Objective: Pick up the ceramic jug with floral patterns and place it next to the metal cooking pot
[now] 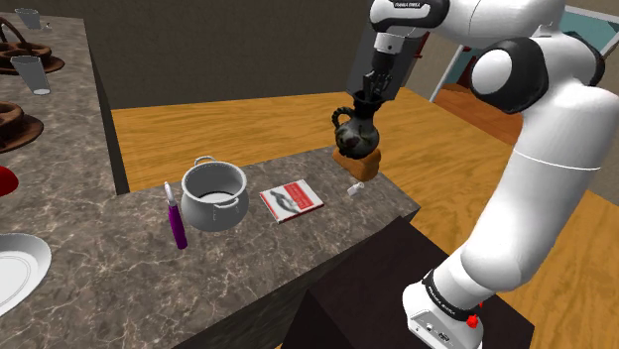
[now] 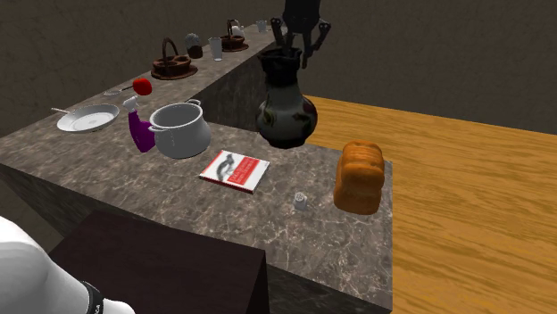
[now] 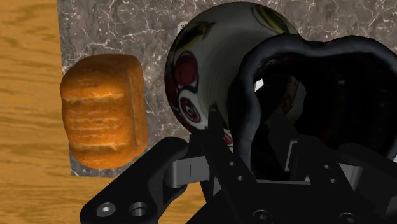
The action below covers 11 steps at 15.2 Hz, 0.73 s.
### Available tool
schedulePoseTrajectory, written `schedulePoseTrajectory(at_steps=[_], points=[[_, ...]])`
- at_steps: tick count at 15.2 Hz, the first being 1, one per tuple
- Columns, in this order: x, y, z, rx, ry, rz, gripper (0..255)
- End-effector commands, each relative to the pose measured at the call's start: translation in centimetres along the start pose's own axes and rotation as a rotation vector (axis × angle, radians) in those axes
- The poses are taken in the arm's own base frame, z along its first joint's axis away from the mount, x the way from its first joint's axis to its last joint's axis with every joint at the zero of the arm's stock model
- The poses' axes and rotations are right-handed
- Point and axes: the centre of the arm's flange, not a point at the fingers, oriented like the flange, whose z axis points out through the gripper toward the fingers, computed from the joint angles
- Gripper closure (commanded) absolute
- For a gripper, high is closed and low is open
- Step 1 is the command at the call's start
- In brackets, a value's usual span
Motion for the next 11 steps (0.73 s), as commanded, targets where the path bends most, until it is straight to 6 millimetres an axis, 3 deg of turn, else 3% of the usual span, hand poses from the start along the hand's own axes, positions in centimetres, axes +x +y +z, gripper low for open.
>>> schedulePoseTrajectory(at_steps=[1,11], points=[[-1.3,-2.5,-0.4,-0.001,0.003,0.001,255],[-6.4,-14.6,-1.7,-0.001,0.003,0.001,255]])
